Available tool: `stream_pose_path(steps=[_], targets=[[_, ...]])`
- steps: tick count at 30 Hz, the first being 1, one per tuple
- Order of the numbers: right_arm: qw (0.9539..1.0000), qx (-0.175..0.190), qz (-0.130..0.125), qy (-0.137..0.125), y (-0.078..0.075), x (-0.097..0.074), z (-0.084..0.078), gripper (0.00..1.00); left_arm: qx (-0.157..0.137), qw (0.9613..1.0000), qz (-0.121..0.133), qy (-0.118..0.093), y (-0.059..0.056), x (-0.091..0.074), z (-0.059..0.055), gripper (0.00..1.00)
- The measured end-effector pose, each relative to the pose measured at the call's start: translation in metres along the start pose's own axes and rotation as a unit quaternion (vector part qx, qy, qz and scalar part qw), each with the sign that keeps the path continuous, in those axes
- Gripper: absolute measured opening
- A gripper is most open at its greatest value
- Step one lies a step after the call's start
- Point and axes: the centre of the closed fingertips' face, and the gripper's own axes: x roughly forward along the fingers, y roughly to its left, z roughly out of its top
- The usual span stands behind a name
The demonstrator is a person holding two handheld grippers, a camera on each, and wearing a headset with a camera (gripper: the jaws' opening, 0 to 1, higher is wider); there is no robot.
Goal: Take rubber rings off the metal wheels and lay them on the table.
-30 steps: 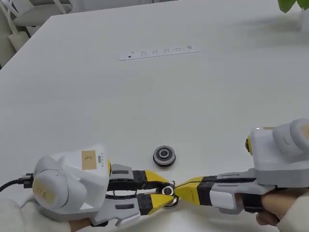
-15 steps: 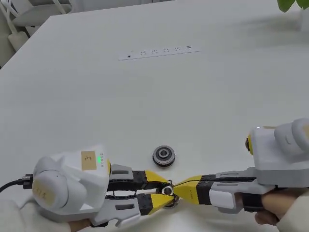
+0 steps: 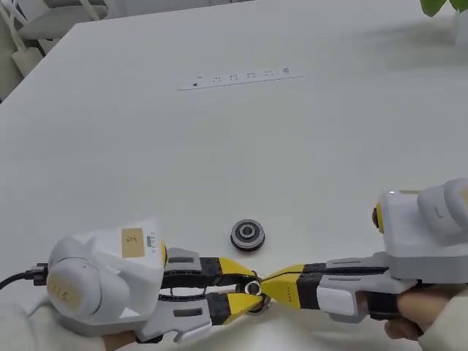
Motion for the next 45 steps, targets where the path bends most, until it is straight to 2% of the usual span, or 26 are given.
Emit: stream_pose_path(steps=[14,22,31,34,36,40,45], targets=[[0.9999,0.0,0.002,-0.012,0.003,-0.001,0.004,0.0,-0.001,1.0,0.003,0.0,0.0,0.0,0.001,0.14],[0.9995,0.012,0.009,-0.026,0.005,-0.002,0.008,0.0,0.003,1.0,0.003,-0.001,-0.001,0.001,0.001,0.14],[0.9995,0.025,-0.015,-0.013,-0.006,-0.002,0.003,0.0,-0.002,1.0,0.002,-0.002,0.0,0.0,0.001,0.14],[0.9994,0.026,-0.021,-0.009,-0.01,-0.003,0.001,0.0,-0.029,0.9996,0.004,-0.003,0.001,0.0,0.002,0.14],[0.9993,0.027,-0.023,-0.008,-0.01,-0.004,0.001,0.0,-0.028,0.9996,0.003,-0.003,0.001,0.0,0.002,0.14],[0.9988,0.028,-0.04,0.007,-0.016,-0.004,-0.005,0.0,-0.036,0.9993,0.002,0.004,0.001,0.0,0.001,0.15],[0.9987,0.024,-0.044,0.012,-0.017,-0.005,-0.005,0.0,-0.033,0.9993,0.0,0.017,-0.001,0.0,0.001,0.16]])
